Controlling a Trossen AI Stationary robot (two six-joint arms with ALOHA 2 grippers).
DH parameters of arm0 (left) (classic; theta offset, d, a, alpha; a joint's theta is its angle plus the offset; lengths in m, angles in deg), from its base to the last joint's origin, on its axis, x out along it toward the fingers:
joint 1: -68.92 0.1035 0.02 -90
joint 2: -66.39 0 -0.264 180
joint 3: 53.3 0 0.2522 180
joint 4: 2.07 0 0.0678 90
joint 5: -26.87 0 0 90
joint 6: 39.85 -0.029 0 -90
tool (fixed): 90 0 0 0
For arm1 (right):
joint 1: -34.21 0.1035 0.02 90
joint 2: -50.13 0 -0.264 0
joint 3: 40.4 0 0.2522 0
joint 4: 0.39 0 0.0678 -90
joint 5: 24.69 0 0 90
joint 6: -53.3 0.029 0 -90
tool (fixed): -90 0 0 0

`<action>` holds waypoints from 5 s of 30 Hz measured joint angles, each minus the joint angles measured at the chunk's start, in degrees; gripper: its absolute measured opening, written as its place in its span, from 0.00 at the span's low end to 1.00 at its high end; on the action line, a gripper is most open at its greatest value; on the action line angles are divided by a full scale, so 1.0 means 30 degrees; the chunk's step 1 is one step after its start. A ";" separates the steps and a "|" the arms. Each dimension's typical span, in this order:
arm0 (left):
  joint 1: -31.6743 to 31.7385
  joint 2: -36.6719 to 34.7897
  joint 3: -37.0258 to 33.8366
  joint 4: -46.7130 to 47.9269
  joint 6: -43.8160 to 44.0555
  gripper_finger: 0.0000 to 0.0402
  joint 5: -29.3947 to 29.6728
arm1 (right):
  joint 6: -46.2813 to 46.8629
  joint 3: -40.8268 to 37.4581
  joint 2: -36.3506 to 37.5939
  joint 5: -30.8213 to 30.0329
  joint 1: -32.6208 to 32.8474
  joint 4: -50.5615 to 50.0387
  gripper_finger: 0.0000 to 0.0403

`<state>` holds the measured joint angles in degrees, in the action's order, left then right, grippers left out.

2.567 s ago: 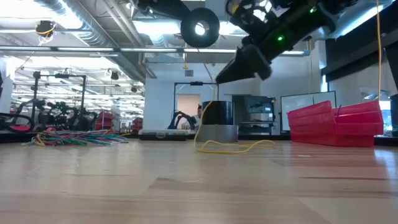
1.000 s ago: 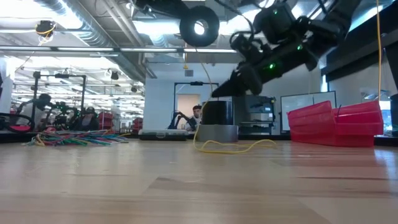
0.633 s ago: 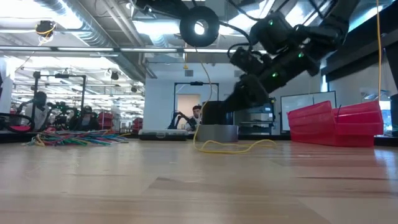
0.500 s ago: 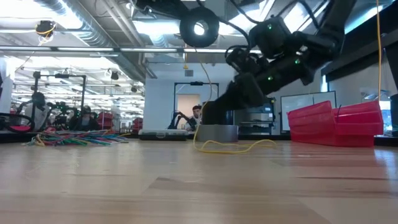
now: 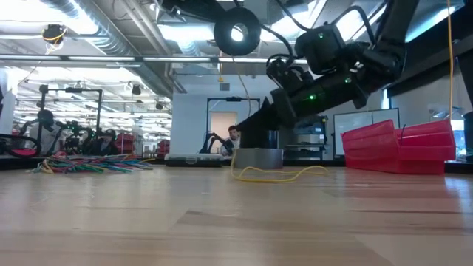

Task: Coil cords
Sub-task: Coil the yellow wire into the black spool

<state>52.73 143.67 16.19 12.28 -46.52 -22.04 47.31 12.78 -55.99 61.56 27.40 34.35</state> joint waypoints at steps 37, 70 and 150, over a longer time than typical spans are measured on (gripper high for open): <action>0.1801 0.0698 -0.0003 0.1493 0.0729 0.00 0.0037 | 0.2064 0.0000 1.0553 -0.0398 0.2428 -1.0811 0.02; 0.2966 0.2951 -0.0002 -0.3866 0.0484 0.00 -0.2284 | 0.4789 0.0046 0.6157 -0.0933 0.3818 -0.0477 0.02; 0.1260 0.0845 0.0175 -0.0893 -0.0434 0.00 -0.1621 | -0.2592 -0.0183 -0.0591 0.0462 0.0641 -0.0224 0.39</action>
<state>56.51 146.20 16.71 9.60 -47.82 -26.90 39.53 12.23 -57.77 62.95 29.33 33.68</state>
